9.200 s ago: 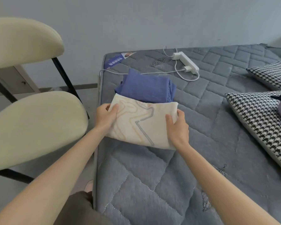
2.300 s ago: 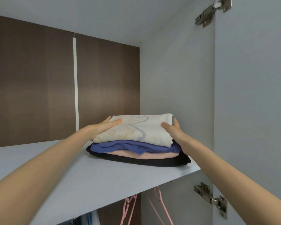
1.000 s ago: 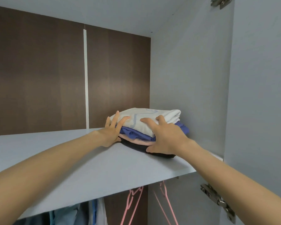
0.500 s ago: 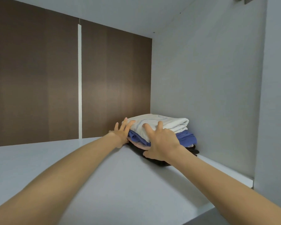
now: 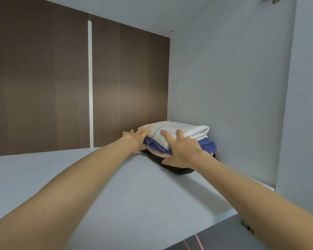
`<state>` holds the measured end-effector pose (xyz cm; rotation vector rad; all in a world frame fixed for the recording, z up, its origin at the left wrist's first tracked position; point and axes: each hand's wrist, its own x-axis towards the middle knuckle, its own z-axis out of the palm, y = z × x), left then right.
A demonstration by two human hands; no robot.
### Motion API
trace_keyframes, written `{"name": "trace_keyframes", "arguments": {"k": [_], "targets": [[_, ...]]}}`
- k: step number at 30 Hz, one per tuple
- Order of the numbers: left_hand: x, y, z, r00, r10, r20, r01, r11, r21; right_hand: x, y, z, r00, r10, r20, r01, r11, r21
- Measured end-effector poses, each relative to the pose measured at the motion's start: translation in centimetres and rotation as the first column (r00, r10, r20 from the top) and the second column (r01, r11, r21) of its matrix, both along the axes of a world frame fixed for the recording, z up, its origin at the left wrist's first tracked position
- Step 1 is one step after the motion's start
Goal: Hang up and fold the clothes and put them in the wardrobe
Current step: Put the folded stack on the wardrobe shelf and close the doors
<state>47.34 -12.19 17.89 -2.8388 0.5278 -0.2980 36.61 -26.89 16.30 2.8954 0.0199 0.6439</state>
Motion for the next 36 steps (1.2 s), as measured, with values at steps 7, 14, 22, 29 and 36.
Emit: {"name": "trace_keyframes", "arguments": {"k": [7, 14, 22, 29, 36], "targets": [[-5.9, 3.1, 2.6, 0.988, -0.127, 0.083, 0.136, 0.985, -0.104, -6.0, -1.7, 2.4, 0.987, 0.16, 0.015, -0.153, 0.907, 0.391], [-16.5, 4.7, 3.7, 0.954, -0.084, 0.287, 0.195, 0.902, -0.386, -11.5, -3.1, 3.0, 0.923, 0.235, 0.304, -0.34, 0.868, 0.361], [-31.3, 5.5, 0.3, 0.88, 0.082, 0.467, 0.188, 0.844, -0.503, -21.5, -1.4, 0.4, 0.802, 0.372, 0.468, -0.579, 0.677, 0.454], [-43.7, 7.0, -4.0, 0.876, 0.128, 0.464, 0.181, 0.806, -0.564, -30.3, 0.8, -2.8, 0.721, 0.528, 0.447, -0.692, 0.535, 0.484], [-54.7, 10.9, -7.1, 0.861, 0.27, 0.43, 0.088, 0.755, -0.65, -38.2, 4.2, -5.6, 0.664, 0.604, 0.441, -0.731, 0.399, 0.553]]}}
